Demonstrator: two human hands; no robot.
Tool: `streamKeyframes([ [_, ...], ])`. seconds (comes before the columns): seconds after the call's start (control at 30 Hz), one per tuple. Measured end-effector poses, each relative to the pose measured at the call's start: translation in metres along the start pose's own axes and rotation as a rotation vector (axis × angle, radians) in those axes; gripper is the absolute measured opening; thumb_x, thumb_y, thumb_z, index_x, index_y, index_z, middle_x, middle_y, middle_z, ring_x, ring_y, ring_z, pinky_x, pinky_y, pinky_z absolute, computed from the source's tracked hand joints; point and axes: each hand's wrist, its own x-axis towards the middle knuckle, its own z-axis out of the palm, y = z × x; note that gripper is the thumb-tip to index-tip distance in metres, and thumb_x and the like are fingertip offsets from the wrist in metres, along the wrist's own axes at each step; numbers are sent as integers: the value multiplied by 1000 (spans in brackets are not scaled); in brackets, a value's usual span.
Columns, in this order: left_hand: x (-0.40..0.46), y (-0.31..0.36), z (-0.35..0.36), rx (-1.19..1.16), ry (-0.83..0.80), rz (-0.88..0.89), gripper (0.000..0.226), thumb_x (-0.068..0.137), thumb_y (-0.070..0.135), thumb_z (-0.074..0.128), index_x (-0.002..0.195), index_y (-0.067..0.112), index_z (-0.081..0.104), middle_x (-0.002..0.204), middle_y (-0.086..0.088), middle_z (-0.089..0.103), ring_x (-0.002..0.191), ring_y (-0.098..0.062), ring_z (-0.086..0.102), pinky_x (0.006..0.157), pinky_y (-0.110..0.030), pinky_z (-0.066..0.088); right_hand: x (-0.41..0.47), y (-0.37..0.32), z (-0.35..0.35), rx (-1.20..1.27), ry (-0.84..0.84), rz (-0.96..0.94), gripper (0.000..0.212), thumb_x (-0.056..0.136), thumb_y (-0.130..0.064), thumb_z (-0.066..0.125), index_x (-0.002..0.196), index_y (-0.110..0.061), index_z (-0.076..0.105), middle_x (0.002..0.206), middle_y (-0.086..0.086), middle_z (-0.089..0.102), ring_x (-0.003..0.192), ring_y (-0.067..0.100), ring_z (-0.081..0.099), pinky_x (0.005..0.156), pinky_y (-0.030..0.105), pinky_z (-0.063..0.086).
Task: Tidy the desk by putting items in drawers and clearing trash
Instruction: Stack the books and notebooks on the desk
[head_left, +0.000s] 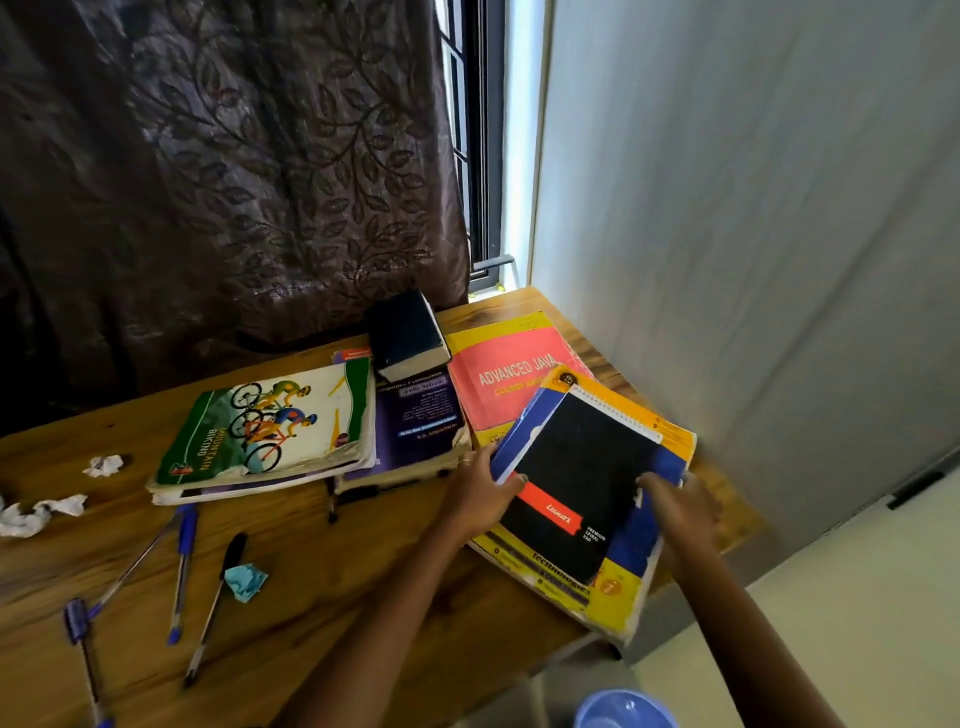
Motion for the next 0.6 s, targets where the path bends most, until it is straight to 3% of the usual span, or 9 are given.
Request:
streamKeyframes([
  [0.07,2,2,-1,9,5,-9,65,90,33,59,145,18,28,146,-9,28,127,-22,43,88,-23,40,12,21,-5,-57,55,8,47,69,-42,60,109,-18,56,120,12,58,111,34,53,91,50,43],
  [0.13,3,4,-1,37,19,-12,64,90,31,60,144,17,29,144,-10,30,125,-22,45,88,-24,42,45,53,-6,-22,23,46,60,64,-48,65,115,-20,52,121,12,56,111,35,54,89,56,46],
  [0.23,5,5,0,54,41,-16,61,89,29,61,142,18,33,141,-10,33,122,-22,48,87,-24,44,13,23,-5,102,-59,130,46,80,-25,67,121,-13,49,116,11,60,103,30,60,86,52,51],
  [0.37,8,2,-3,122,30,-10,60,87,36,61,140,20,37,139,-8,40,123,-22,46,96,-34,47,-1,14,-1,150,-75,172,44,82,-23,66,120,-12,49,115,12,59,102,28,59,75,44,53],
  [0.47,8,1,-5,249,43,14,62,88,43,58,141,21,35,141,-5,39,132,-24,33,103,-39,37,-18,16,-1,178,-64,173,34,85,-16,63,115,-5,52,112,18,59,93,27,58,65,35,49],
  [0.53,6,2,-5,311,62,47,63,88,44,56,142,21,34,142,-4,38,133,-24,27,104,-37,34,-30,19,-3,211,-57,166,29,87,-10,60,113,-2,52,110,17,59,94,26,60,67,36,50],
  [0.6,6,3,-4,334,72,70,63,89,45,55,143,21,32,143,-4,37,132,-23,25,103,-37,33,-41,21,-4,273,-82,145,30,88,-8,59,117,-5,52,115,14,60,104,29,61,75,46,55],
])
